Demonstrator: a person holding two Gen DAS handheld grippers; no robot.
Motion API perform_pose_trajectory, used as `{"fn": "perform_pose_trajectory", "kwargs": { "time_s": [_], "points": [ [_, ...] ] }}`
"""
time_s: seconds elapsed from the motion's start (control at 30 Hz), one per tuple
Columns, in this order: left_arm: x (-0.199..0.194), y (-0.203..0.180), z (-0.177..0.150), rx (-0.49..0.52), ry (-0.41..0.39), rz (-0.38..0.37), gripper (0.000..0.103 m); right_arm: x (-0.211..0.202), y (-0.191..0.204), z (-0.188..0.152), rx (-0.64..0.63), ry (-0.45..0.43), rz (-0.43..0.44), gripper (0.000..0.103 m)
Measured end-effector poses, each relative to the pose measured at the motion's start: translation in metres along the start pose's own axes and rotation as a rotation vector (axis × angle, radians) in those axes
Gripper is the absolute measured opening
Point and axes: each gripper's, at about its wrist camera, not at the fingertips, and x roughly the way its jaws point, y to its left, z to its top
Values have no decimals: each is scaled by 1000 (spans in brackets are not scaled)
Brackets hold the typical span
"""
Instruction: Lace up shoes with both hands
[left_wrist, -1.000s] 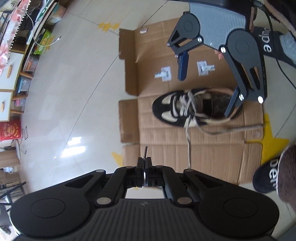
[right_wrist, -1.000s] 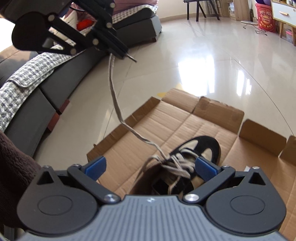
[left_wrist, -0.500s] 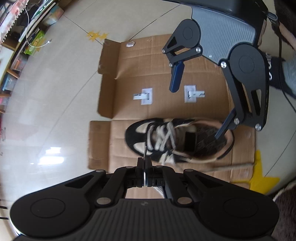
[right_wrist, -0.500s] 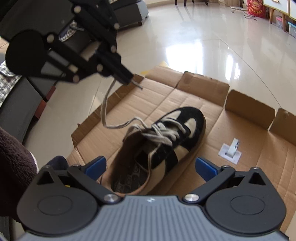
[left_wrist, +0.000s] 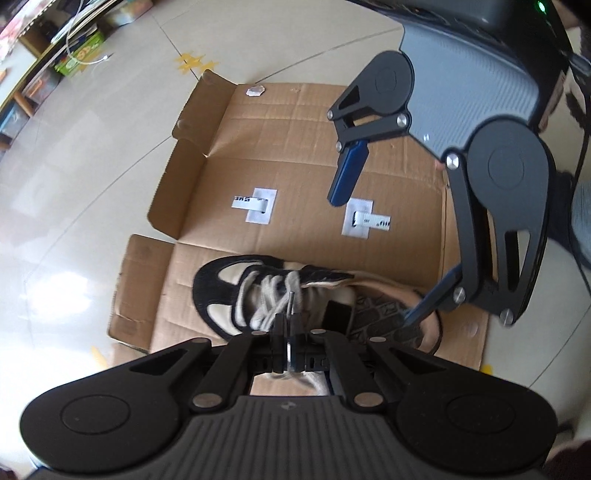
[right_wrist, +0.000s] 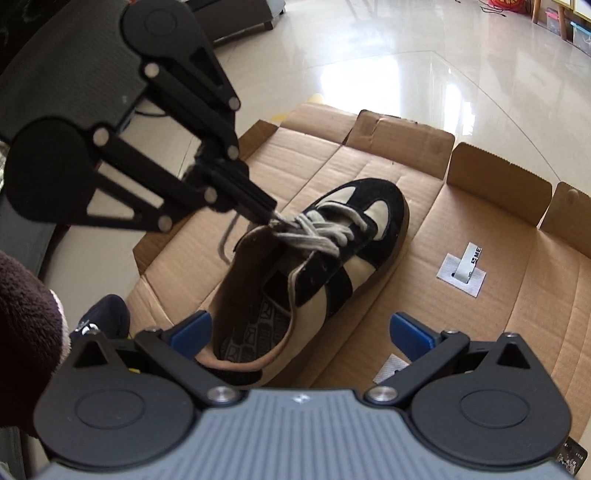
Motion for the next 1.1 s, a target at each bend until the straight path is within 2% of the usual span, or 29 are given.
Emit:
{"fn": "perform_pose_trajectory", "kwargs": {
  "time_s": [0.23,0.57,1.1],
  "points": [
    [12,-2,-10,-170,-28,-23,0,2,4,0,-18,1,15,103],
    [26,-1,-17,-292,-44,-37,0,2,5,-4,-63,10,24,103],
    [26,1,-19,-287,-113,-36,0,5,2,-7,-66,27,16,103]
  ]
}}
